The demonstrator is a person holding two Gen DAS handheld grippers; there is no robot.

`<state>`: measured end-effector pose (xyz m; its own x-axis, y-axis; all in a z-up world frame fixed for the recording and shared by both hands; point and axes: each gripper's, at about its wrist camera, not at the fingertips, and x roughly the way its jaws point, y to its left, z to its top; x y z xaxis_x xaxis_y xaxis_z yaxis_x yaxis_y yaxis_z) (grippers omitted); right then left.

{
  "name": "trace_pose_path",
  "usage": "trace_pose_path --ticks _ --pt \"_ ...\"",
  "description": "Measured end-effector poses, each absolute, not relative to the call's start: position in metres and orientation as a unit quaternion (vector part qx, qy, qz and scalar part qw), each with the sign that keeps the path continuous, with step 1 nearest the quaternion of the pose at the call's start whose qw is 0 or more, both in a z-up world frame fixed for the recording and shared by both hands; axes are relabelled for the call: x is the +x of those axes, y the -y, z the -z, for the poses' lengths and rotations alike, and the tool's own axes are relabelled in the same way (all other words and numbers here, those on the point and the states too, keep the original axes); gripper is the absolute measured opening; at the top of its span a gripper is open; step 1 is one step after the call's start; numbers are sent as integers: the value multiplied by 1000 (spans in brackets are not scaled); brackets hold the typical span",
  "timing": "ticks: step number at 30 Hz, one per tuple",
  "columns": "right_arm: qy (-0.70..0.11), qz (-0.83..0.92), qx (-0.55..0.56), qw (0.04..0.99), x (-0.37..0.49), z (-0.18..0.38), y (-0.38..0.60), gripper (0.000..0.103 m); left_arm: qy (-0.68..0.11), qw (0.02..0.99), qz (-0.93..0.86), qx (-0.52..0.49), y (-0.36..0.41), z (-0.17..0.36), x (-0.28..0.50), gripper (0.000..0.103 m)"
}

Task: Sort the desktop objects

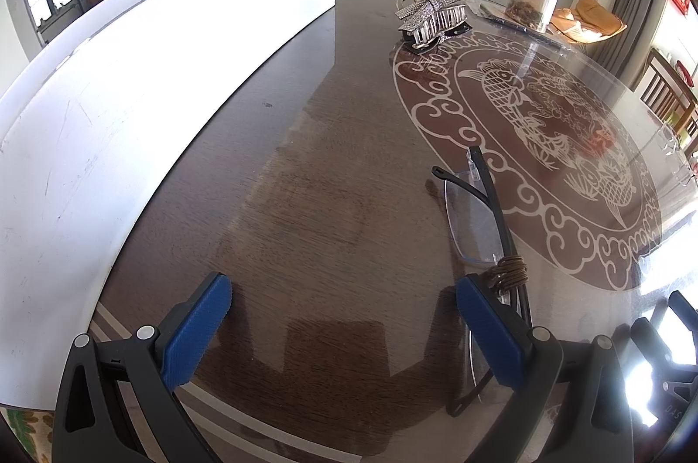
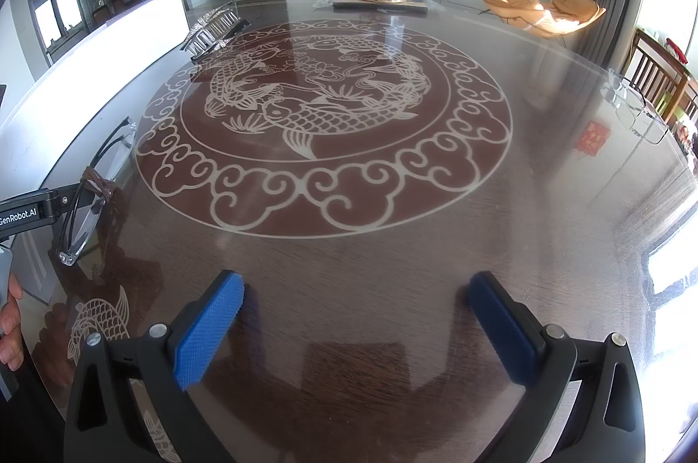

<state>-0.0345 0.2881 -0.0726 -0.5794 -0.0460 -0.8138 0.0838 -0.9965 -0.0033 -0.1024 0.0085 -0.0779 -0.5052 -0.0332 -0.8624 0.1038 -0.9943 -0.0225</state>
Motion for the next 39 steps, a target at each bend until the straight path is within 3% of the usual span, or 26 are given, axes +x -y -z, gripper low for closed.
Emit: trace_pose_path --ticks 28,39 --pt "-19 889 456 38 -34 72 -288 103 -107 13 869 484 8 71 -95 103" --pt "42 883 427 192 -44 49 -229 103 -140 46 886 439 26 55 -82 103"
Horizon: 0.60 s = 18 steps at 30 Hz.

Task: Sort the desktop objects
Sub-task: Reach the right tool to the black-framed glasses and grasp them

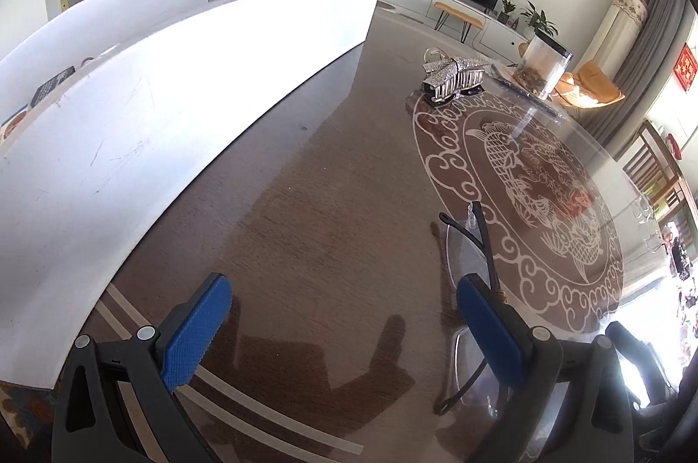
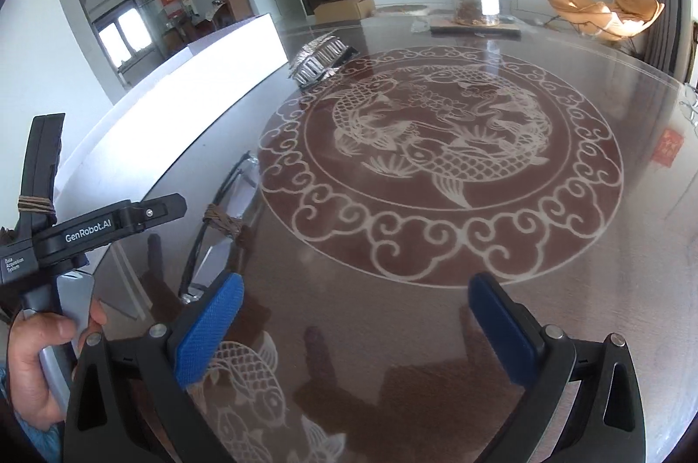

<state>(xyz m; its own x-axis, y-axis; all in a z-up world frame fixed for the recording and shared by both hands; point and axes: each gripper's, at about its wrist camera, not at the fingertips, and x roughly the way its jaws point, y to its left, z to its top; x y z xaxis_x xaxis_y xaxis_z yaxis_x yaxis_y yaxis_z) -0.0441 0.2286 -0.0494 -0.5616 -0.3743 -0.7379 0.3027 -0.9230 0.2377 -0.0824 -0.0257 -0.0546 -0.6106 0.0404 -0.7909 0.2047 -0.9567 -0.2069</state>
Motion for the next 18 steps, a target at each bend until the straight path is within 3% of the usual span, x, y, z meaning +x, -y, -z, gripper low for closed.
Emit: trace_pose_path --ticks 6,10,16,18 --pt "-18 866 410 287 -59 47 -154 103 -155 55 900 403 36 41 -71 103" --pt "-51 855 428 290 -73 61 -121 98 -163 56 899 403 39 41 -71 103" --pt "-86 857 435 262 -82 69 -109 57 -153 52 898 409 35 42 -73 103" --pt "-100 861 429 253 -79 68 -113 33 -153 51 896 415 34 44 -75 103"
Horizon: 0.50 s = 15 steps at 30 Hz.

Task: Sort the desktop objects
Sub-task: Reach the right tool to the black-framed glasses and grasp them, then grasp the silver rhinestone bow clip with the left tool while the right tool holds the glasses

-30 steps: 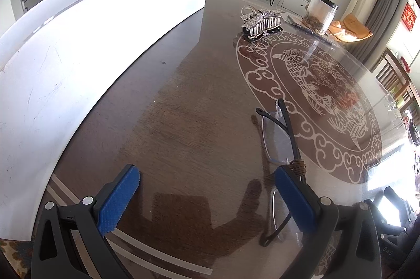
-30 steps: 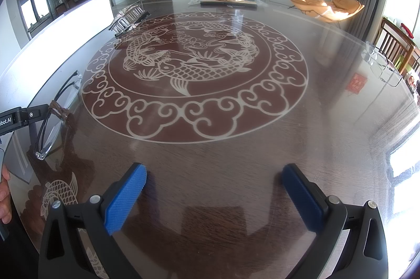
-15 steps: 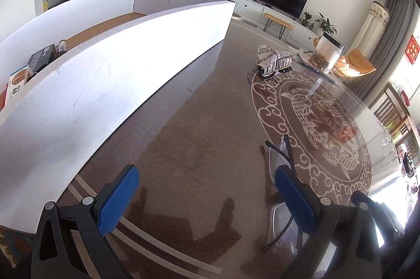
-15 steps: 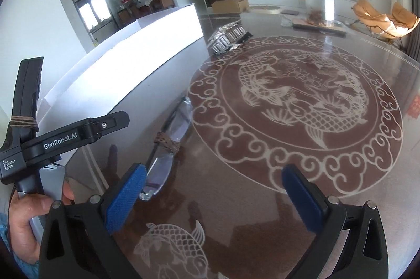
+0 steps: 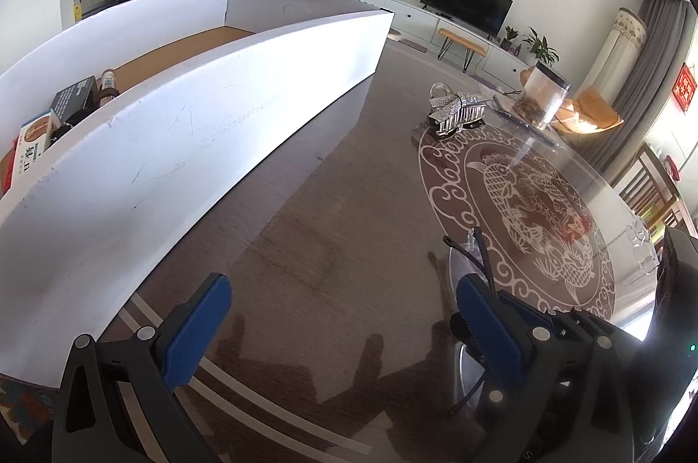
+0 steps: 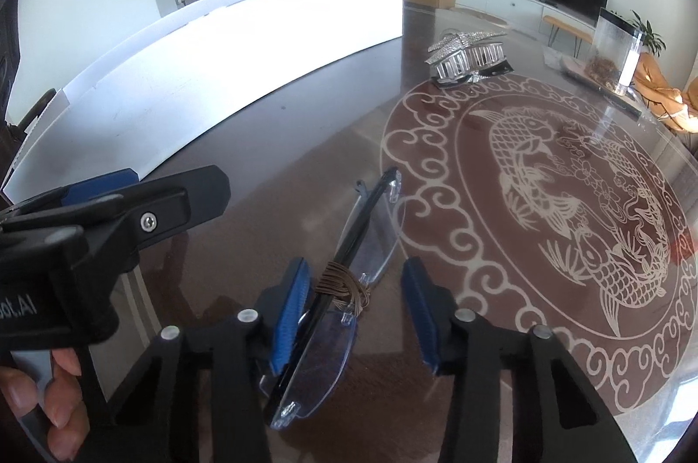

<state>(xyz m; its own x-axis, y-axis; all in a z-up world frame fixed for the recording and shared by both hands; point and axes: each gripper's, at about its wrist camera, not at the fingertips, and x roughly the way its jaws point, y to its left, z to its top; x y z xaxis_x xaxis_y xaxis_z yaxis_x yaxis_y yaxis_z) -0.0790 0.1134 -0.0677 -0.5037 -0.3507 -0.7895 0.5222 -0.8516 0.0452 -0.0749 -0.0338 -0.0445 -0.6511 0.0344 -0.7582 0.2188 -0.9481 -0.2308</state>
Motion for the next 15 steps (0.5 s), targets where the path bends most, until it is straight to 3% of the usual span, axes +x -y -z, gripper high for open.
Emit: trace_pose_path --ticks 3,15 --pt "-106 865 427 241 -76 67 -128 15 -149 49 893 421 31 47 -77 103" --pt "-74 893 425 126 -63 65 -248 15 -127 48 885 445 22 56 -87 103"
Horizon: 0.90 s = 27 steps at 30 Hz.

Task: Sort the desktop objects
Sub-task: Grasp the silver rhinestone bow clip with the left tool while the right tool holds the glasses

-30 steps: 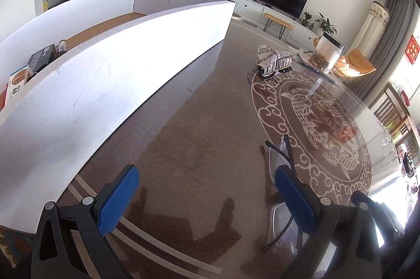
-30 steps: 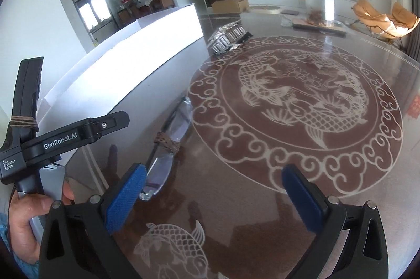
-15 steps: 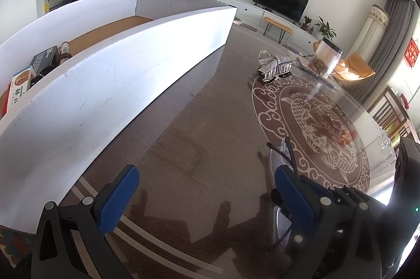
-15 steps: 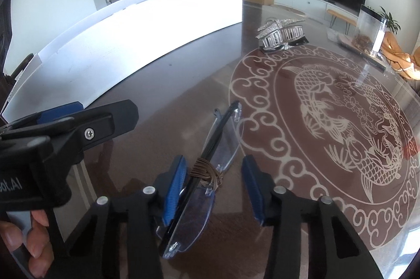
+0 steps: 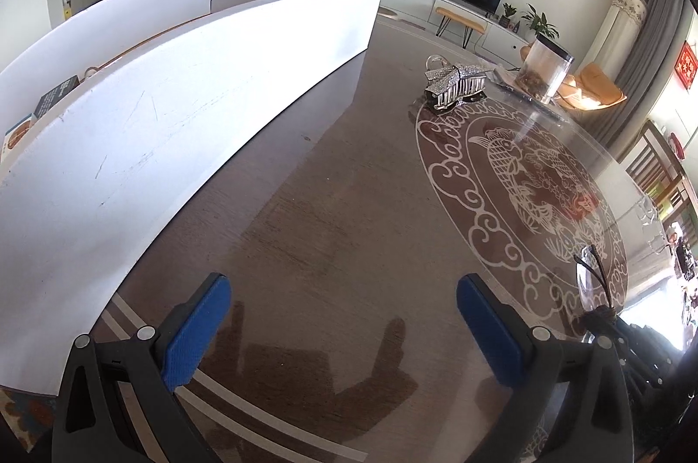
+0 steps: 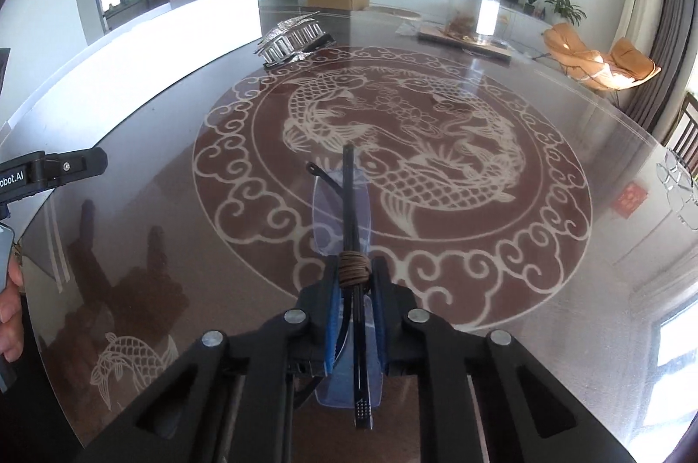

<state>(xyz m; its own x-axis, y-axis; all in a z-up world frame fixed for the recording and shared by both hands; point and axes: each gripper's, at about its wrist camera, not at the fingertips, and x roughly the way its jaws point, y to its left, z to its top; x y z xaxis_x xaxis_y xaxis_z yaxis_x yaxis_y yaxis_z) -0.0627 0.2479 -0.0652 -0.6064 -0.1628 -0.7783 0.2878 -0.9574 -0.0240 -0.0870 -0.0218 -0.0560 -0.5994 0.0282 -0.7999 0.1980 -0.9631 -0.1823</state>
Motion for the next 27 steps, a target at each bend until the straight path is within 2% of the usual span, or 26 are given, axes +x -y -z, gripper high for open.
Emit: trace_pose_path --ticks 7,11,15,21,27 --pt "-61 894 427 123 -59 64 -260 15 -106 47 873 475 15 67 -96 103" --pt "-47 893 428 129 -59 64 -261 15 -112 9 869 482 12 69 -116 103" --pt "-48 894 428 128 -61 65 -260 15 -48 -42 853 518 -10 69 -185 103" --pt "-42 893 428 133 -61 65 -263 16 -8 -115 845 522 -31 67 -287 103" --pt "-43 893 428 132 -62 65 -262 16 29 -139 846 515 -55 69 -346 102"
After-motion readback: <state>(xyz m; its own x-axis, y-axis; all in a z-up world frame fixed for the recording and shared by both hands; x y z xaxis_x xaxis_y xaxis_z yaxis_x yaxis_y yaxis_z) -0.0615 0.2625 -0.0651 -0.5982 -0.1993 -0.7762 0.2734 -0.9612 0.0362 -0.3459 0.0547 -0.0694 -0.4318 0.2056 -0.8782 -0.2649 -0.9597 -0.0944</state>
